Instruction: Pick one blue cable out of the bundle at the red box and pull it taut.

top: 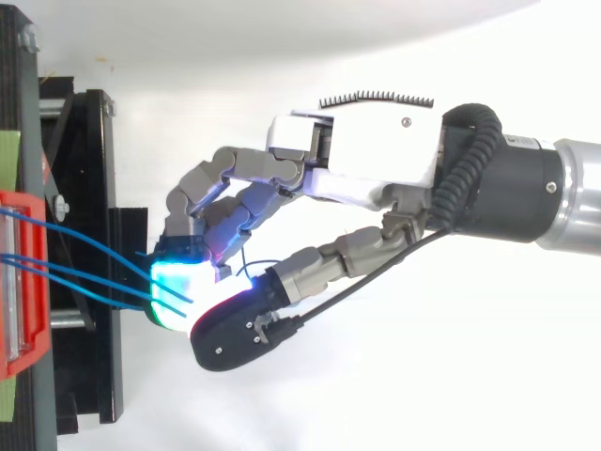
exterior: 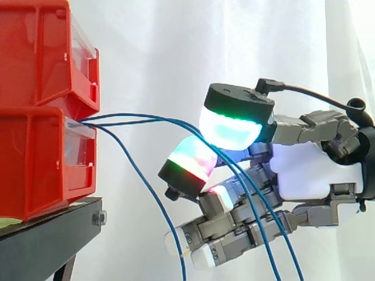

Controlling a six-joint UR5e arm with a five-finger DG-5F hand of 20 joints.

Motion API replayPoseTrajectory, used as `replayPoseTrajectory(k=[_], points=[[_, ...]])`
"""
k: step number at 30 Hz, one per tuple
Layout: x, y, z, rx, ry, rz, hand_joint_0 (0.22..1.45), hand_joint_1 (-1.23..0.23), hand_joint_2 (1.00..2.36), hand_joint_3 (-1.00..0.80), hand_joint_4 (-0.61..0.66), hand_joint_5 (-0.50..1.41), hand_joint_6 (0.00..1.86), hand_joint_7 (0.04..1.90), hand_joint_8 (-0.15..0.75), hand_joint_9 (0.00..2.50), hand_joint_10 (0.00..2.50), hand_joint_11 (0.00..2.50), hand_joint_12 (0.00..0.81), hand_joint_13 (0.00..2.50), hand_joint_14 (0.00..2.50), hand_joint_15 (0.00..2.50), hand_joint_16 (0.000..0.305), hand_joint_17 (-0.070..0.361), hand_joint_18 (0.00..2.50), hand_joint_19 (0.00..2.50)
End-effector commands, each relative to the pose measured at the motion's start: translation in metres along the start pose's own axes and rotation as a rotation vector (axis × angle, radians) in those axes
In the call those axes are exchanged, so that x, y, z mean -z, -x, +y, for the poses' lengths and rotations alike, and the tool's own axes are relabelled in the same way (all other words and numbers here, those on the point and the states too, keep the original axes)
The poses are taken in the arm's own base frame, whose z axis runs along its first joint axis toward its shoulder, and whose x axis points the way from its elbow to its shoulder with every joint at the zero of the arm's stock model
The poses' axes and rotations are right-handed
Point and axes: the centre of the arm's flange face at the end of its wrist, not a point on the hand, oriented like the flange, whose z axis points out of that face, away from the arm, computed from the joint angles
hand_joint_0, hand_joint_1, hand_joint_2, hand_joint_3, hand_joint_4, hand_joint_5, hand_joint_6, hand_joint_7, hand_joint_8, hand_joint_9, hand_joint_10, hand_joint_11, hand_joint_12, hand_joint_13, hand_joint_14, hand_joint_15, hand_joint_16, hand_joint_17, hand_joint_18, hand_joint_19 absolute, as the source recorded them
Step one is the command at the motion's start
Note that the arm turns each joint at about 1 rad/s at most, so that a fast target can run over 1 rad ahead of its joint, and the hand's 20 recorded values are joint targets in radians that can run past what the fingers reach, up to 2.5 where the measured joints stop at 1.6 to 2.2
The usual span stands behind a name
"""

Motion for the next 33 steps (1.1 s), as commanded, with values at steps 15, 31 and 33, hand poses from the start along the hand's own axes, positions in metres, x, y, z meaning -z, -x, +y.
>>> replayPoseTrajectory(k=[15, 31, 33], points=[[0.0, -0.0001, 0.0, -0.001, 0.0, 0.0, 0.8, -0.93, 1.02, -0.24, -0.19, -0.26, 0.94, 0.92, 0.16, 0.57, 0.01, 0.78, 0.347, 0.36, 0.01, 0.19, 0.048, 0.107, 0.4, 0.07], [0.0, -0.0001, 0.0, -0.012, 0.0, 0.0, 0.53, -0.93, 1.0, -0.5, 0.04, -0.26, 0.92, 0.84, 0.246, 0.59, 0.01, 0.88, 0.396, 0.35, 0.01, 0.19, 0.057, 0.128, 0.44, 0.08], [0.0, 0.001, 0.0, -0.012, 0.0, -0.001, 0.52, -0.89, 1.0, -0.5, 0.05, -0.25, 0.92, 0.83, 0.26, 0.62, 0.01, 0.88, 0.403, 0.36, 0.01, 0.19, 0.058, 0.131, 0.44, 0.08]])
